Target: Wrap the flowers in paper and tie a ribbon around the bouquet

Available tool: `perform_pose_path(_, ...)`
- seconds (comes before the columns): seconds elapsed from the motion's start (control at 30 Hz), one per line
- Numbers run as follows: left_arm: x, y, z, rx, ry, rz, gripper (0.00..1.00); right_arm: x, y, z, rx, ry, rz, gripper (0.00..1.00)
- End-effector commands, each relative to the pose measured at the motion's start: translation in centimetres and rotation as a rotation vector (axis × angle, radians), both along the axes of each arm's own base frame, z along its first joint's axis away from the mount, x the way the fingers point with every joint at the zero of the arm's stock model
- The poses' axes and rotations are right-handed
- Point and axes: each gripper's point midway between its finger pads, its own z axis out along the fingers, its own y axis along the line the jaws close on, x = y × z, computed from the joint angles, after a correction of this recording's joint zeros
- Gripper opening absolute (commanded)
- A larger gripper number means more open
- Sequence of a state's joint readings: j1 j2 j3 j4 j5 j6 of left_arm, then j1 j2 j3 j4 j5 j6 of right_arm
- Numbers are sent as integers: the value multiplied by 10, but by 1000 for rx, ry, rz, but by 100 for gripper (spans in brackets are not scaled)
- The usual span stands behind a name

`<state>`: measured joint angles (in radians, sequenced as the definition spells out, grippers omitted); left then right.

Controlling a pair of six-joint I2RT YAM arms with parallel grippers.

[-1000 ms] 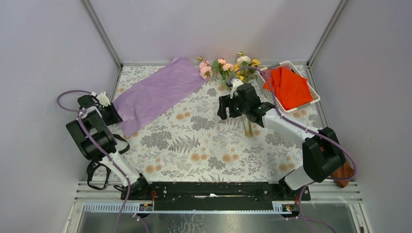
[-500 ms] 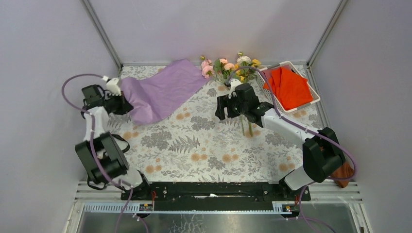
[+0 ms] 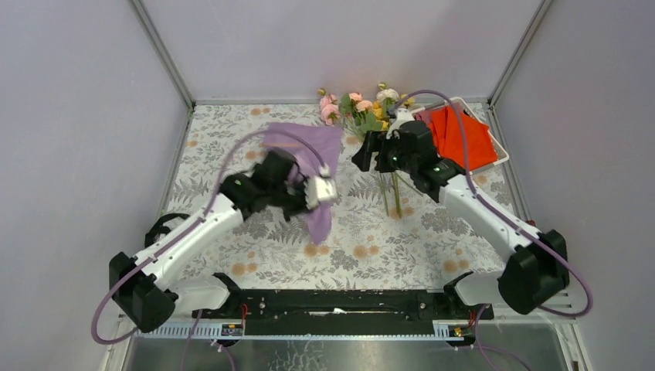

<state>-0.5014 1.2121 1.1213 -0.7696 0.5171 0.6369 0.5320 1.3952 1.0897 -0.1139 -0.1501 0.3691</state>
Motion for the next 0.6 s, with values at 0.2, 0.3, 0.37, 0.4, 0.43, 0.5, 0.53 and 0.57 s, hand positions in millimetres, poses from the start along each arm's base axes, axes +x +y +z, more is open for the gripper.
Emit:
perform_pose_path(0.2,-69,-36,-97,543,-195,-331,0,-23,-17,37,88,21,1,92)
perform_pose_path(0.3,-84,-38,-120,663,-258,-403,0,-26,-7,22,85,97,52,95)
perform_pose_path(0.37,-90,-39,-130,705,-294,-434,0,-25,-3,5,74,157,56,96)
perform_pose_path(0.4,-93,-39,-133,719,-309,-446,0,-26,1,-4,74,185,61,96)
perform_pose_path(0.43,-96,-39,-137,730,-319,-461,0,-28,8,-10,81,204,83,99)
perform_pose_path(0.5,-101,-41,-141,741,-329,-486,0,-33,28,-16,98,231,149,100)
perform_pose_path(0.53,-103,-42,-142,744,-330,-493,0,-34,37,-15,102,230,176,100)
perform_pose_path(0.57,-104,-42,-144,748,-329,-497,0,-37,47,-15,101,230,201,100)
